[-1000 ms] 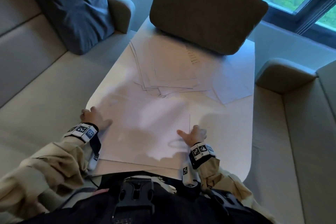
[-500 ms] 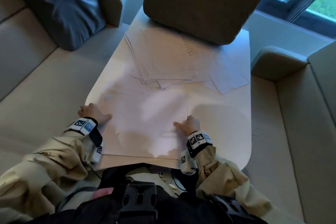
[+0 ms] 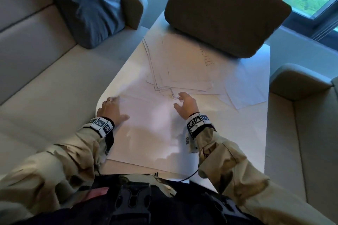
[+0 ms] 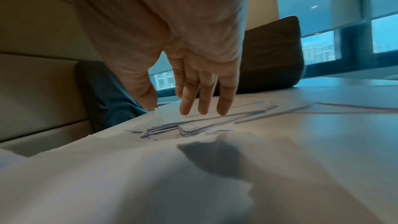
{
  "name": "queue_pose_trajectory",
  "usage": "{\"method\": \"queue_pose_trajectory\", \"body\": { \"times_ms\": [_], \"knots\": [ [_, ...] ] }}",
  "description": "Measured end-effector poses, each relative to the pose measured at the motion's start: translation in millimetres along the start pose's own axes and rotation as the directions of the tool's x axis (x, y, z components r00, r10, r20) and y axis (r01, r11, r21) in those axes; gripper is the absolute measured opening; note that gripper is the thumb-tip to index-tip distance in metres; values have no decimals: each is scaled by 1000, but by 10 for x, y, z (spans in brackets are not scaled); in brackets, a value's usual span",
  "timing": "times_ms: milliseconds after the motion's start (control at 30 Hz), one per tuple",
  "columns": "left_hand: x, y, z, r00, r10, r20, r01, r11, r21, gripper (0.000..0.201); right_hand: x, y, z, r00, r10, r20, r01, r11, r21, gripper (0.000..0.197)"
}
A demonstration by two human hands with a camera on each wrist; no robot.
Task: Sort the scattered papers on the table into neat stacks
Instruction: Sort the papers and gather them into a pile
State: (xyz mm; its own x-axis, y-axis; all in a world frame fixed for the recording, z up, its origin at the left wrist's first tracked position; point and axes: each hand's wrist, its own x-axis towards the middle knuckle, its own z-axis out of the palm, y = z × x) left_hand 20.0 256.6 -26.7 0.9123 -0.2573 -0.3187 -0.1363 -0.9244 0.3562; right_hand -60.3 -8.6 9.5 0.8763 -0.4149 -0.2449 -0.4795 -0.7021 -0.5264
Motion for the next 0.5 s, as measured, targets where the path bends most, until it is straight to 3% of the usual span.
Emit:
{"method": "queue_pose_trajectory", "body": {
  "times_ms": [100,200,400,500],
  "knots": [
    [102,-39,-73,999,-2,49,1,1000,5,102,363,-97,3,997,-57,50,62,993,-98,55],
    [213,-71,-132,995,-6,96,5,1000,4,96,693,-157,-4,994,-49,99,68,978,-199,59],
    [356,-51,-182,990,3,143,-9,999,40,90,1254,-239,148,996,22,88,8,946,-325,63],
    [382,-37,-172,990,-11,144,2,998,61,88,1371,-317,210,990,118,74,-89,944,-316,83]
  ]
}}
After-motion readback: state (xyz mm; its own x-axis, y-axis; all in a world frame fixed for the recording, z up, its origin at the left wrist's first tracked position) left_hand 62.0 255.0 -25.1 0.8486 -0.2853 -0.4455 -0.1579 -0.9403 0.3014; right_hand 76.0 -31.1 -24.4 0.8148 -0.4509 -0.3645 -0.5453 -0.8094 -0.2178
